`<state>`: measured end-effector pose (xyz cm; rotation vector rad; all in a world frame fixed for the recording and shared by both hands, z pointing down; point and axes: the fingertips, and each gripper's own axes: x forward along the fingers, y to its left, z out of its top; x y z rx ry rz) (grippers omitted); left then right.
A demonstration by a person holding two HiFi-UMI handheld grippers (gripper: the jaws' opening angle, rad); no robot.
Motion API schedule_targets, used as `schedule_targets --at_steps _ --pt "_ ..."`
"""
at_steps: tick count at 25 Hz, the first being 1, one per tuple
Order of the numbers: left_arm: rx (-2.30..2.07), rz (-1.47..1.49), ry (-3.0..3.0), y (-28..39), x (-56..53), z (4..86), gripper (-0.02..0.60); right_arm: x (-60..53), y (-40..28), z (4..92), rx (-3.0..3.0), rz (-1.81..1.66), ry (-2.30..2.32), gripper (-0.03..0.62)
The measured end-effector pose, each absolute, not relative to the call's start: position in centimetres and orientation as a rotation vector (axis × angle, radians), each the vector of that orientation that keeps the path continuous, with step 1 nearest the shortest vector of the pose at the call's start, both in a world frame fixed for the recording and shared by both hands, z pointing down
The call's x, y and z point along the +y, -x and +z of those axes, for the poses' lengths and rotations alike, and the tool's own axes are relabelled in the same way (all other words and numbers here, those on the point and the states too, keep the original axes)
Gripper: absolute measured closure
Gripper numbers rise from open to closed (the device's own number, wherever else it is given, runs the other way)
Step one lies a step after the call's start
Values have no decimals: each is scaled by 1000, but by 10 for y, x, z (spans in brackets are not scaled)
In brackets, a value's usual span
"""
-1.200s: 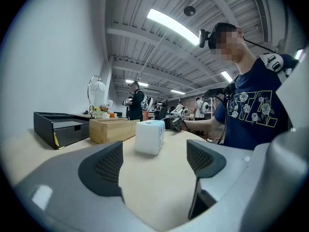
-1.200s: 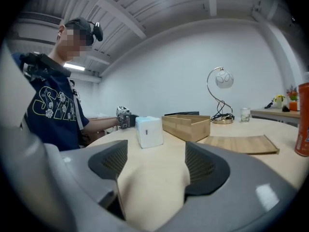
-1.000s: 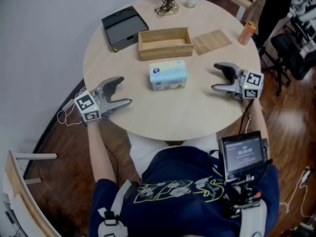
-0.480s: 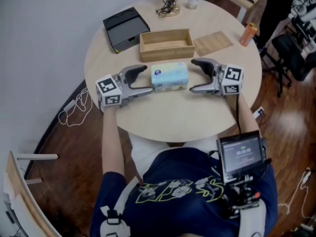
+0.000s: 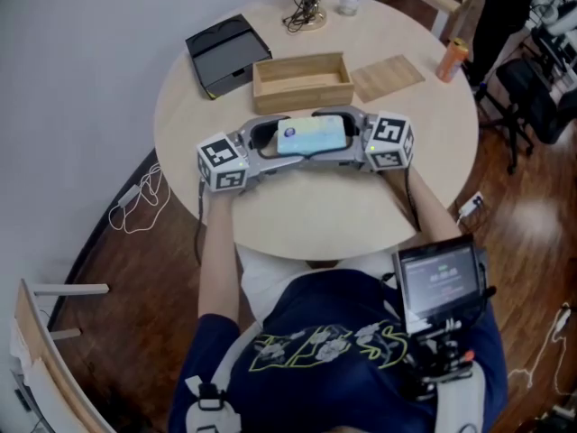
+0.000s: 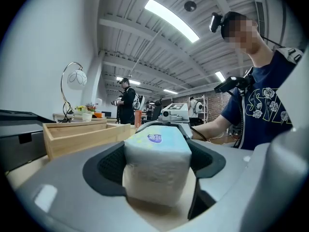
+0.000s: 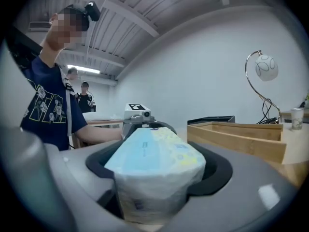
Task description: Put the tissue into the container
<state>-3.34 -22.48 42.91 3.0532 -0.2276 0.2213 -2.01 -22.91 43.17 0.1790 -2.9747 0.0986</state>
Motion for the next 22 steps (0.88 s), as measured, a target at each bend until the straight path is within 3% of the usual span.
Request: schedule_targets --at_steps 16,22 --pt "-379 197 -3012 30 -186 429 212 -189 13 434 -2979 97 -70 223" --pt "-398 39 -3001 30 -188 405 218 -191 11 411 -3012 142 -59 223"
